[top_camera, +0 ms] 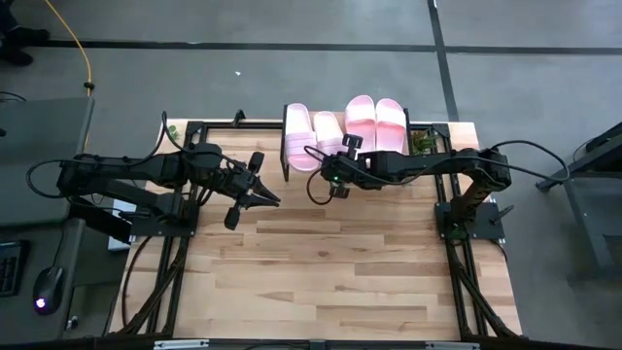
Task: Pick and place slides into the shelf
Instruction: Adjust the pink slippers on the shelf
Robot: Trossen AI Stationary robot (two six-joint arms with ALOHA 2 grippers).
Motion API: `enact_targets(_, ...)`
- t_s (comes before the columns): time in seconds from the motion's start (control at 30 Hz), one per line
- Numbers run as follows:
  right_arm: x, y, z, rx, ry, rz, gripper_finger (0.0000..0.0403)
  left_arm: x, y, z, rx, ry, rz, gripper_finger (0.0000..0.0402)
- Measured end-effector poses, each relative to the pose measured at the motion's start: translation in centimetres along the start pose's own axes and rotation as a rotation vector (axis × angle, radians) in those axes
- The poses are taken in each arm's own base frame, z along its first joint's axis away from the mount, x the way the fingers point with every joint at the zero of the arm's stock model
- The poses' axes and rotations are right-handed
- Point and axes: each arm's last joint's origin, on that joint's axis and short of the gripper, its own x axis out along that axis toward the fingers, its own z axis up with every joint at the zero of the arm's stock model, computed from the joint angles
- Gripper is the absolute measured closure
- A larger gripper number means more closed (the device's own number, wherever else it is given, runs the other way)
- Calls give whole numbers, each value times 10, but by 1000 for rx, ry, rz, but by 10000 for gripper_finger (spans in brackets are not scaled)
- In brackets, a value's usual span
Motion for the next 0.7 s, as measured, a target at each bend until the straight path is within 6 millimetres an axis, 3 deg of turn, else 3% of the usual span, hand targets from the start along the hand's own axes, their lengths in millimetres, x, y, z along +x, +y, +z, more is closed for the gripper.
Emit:
enact_targets(0.37, -2, 0, 2, -36, -4, -100, 260, 0, 0, 0, 1, 0, 1, 378)
enact_targets(0.5, -8, 1, 7, -28, -27, -149, 251, 0, 0, 0, 1, 0, 1, 378)
enact_targets(0.7, -21, -6, 23, 29, -109, -53, 251, 0, 0, 0, 1, 0, 0, 378)
